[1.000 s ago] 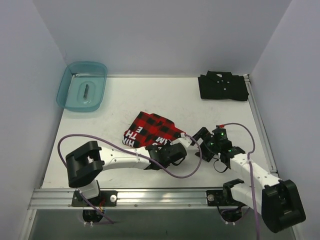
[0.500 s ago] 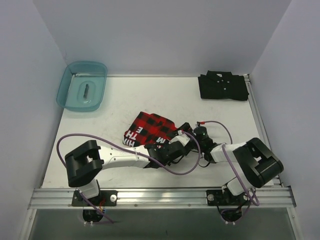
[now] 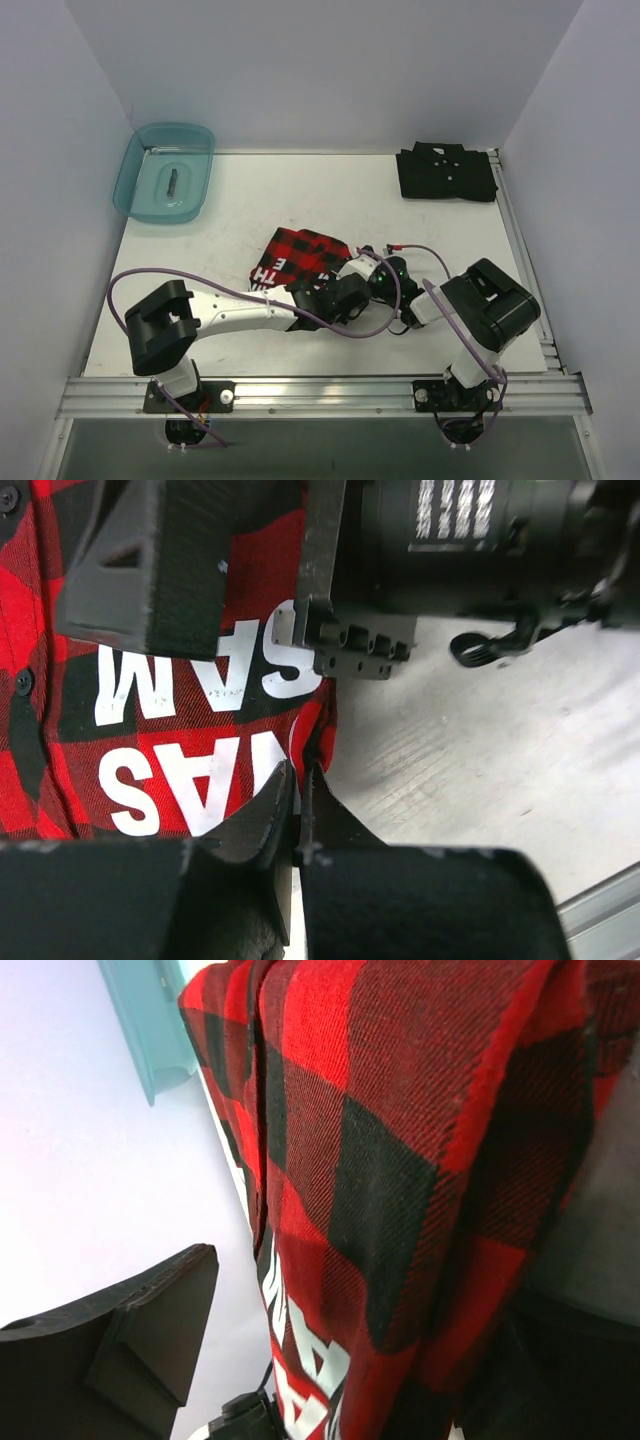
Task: Fold and stack the long sleeve shirts
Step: Fold the shirt
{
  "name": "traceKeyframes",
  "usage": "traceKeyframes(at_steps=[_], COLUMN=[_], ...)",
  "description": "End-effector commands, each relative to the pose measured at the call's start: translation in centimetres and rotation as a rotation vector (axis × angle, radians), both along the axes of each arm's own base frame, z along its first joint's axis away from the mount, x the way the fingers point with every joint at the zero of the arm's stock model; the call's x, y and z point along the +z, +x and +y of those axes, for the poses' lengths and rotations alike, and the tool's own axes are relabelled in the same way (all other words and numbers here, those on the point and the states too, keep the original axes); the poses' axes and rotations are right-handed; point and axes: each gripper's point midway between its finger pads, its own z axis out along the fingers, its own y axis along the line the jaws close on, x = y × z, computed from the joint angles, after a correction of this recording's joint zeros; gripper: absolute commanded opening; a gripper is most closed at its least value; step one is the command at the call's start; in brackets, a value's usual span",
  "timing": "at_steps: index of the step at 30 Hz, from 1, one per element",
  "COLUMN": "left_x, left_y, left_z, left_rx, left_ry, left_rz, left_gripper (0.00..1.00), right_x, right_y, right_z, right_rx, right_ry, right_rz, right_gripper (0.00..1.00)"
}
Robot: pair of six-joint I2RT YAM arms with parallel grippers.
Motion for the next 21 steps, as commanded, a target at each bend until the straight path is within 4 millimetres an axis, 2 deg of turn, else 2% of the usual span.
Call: traceKeyframes(at_steps=[1,2,3,5,6,8,9,10,12,15,17,18,19,20,21], left_x=[4.3,4.2,4.0,3.4,3.3,3.1,3.3,3.6,4.5,7.1,9.6,10.6,12.0,12.8,13.1], left_y=[0.4,0.3,0.1,-0.1,-0.2,-0.3,-0.3,-0.4,0.1,0.4,1.4,1.9,3.4,4.4,5.3], left_z=[-2.5,-2.6,-2.7,-2.9,-2.9,-3.0,-3.0,-3.0,-2.9,-2.5,-1.2,-0.6,1.5,3.0,4.6], left_rx=[0.032,0.031,0.031,0.046,0.049,0.064,0.070,0.071,0.079,0.067,0.067,0.061,0.106,0.132,0.148], left_ry=[-0.175,-0.178,-0.178,-0.180,-0.183,-0.194,-0.200,-0.213,-0.233,-0.283,-0.329,-0.347,-0.362,-0.368,-0.350], left_rz=[0.004,0.013,0.023,0.050,0.058,0.079,0.081,0.094,0.108,0.140,0.147,0.152,0.139,0.124,0.100], left_gripper=[0.03,0.03,0.03,0.05,0.07,0.16,0.22,0.35,0.49,0.70,0.76,0.78,0.79,0.79,0.80], right_x=[-4.8,-4.4,-4.5,-4.4,-4.4,-4.1,-4.1,-3.6,-3.6,-2.3,-1.5,-0.2,0.1,-0.8,0.8], right_y=[-1.6,-1.4,-1.5,-1.3,-1.2,-1.1,-1.1,-0.9,-1.0,-0.8,-0.7,-0.2,-0.1,-0.7,-0.2], right_z=[-1.8,-1.7,-1.9,-2.1,-2.2,-2.6,-2.7,-2.8,-3.1,-3.3,-3.6,-3.9,-4.2,-5.0,-4.9], right_rx=[-0.023,-0.026,-0.027,-0.030,-0.031,-0.036,-0.031,-0.031,-0.024,0.011,0.030,0.040,0.049,0.081,0.107], right_ry=[-0.104,-0.087,-0.087,-0.085,-0.090,-0.094,-0.103,-0.101,-0.117,-0.112,-0.102,-0.079,-0.083,-0.139,-0.143], right_rz=[0.114,0.097,0.096,0.089,0.082,0.077,0.073,0.060,0.065,0.027,0.012,-0.007,-0.008,0.023,-0.012], right_gripper=[0.80,0.77,0.69,0.59,0.46,0.32,0.19,0.14,0.00,0.00,0.00,0.00,0.00,0.00,0.00])
